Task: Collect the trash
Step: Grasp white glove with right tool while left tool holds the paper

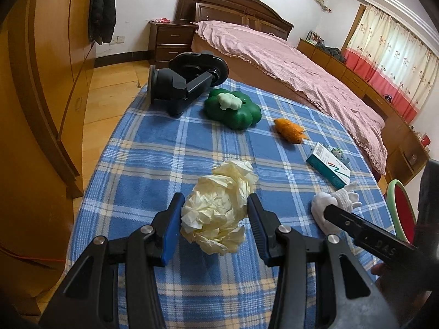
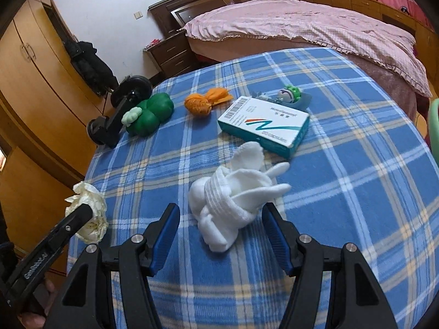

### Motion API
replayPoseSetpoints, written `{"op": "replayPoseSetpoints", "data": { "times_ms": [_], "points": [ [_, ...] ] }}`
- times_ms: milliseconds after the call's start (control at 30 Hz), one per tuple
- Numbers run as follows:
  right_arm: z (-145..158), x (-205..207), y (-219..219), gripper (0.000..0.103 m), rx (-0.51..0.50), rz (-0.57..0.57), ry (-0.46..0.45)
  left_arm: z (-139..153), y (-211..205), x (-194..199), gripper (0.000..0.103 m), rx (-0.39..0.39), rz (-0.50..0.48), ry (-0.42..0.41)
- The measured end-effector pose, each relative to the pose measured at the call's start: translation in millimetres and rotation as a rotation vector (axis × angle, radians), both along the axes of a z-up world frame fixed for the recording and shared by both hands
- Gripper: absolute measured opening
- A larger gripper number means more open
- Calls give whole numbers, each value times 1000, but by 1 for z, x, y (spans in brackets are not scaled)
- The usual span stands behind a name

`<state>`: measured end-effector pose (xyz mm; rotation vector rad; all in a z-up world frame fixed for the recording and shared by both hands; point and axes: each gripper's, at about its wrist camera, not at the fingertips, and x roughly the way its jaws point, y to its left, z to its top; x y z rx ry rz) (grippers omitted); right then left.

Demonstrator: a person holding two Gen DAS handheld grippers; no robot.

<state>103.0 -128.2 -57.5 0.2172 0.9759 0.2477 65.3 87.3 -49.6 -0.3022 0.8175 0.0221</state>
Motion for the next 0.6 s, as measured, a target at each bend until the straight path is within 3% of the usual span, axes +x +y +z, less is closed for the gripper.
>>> {"op": "replayPoseSetpoints", "data": {
  "times_ms": [167,433,600],
  "points": [
    [-6,3,7,63,-30,9,-11,-5,3,4,48,-11,3,10],
    [-6,4,4,35,-46,7,-18,-6,4,4,48,-13,5,11],
    [-5,2,1,28,-39,18,-25,-3,2,3,48,-5,5,5]
  ]
}}
